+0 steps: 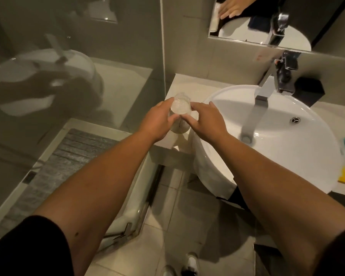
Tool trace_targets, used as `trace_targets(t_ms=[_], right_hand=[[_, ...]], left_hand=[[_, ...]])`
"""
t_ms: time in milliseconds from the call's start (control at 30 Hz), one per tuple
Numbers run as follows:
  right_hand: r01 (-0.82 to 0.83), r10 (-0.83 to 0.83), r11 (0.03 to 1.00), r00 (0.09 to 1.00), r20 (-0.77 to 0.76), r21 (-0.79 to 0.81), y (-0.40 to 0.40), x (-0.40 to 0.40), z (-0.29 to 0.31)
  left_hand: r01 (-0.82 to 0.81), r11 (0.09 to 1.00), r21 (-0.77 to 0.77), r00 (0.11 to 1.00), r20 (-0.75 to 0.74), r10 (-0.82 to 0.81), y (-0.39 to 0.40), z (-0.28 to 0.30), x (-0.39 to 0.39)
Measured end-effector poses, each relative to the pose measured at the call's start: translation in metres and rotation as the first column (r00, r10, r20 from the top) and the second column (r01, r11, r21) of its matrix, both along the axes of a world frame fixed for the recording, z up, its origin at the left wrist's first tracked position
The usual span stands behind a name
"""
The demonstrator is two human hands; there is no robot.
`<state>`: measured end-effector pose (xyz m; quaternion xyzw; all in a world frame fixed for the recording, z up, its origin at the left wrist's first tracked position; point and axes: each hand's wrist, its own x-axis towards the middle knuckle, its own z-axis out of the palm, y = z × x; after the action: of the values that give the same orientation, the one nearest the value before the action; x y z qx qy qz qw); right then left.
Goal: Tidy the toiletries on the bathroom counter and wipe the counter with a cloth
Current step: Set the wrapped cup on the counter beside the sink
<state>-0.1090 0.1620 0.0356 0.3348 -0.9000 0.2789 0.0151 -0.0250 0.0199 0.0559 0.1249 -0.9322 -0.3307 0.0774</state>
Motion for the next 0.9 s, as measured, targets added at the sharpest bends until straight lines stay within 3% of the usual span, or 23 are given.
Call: trace_targets(t_ms=[200,567,900], right_hand=[[0.089,-0.091,0.995,0.994,-0.064,-0.035,0.059,0.001,0.032],[0.385,-0.390,0.919,0.919,-0.061,-0.082,0.201,0.000,0.027],[0.513,-0.515,0.856,0.857,-0.022,-0.069,0.334,-0.063,0.046]], left_hand=[[0.108,0.994,-0.029,0.991,-0.077,-0.110,0.046,0.027,-0.015],[0.344,0.938,-0.051,0.926,-0.150,-0.347,0.177,0.017,-0.061],[0.499,0.864,-0.062,0.843,-0.197,-0.501,0.309,0.024,-0.154]])
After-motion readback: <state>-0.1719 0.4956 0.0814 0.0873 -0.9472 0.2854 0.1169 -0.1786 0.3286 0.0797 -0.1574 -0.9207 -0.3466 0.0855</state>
